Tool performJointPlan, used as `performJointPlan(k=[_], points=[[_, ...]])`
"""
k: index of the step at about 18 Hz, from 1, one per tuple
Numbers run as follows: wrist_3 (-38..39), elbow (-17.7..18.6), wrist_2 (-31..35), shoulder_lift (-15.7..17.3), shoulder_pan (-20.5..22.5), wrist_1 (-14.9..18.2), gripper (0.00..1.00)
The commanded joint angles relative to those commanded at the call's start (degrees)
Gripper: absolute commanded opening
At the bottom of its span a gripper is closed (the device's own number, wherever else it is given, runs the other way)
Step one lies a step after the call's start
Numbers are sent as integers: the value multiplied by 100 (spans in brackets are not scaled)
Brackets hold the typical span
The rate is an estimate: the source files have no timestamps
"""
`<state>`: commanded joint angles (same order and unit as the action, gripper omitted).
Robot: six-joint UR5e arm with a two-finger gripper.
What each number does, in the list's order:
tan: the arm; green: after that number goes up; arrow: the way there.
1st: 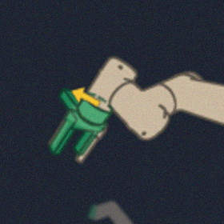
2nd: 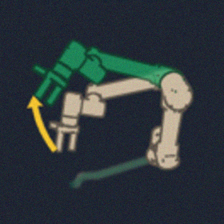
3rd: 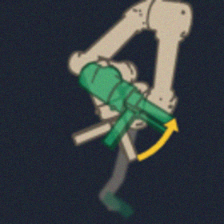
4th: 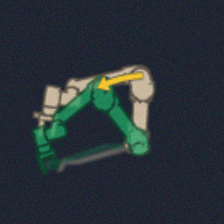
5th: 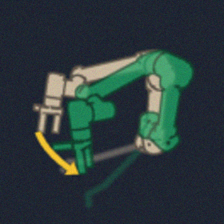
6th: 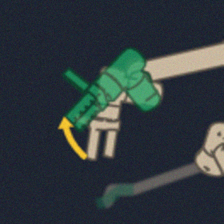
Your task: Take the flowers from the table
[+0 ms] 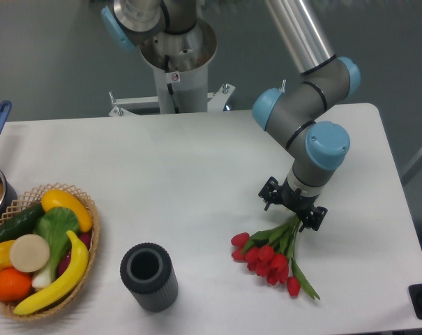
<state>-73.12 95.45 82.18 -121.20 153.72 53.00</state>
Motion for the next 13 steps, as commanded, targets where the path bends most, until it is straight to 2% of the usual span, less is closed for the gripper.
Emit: performJointPlan(k=[8, 10, 11, 13], points=[[9, 79, 9, -132, -9, -281, 98], [18, 97, 26, -141, -9, -281, 76], [18, 97, 26, -141, -9, -281, 61], [18, 88, 26, -141, -9, -281, 23]])
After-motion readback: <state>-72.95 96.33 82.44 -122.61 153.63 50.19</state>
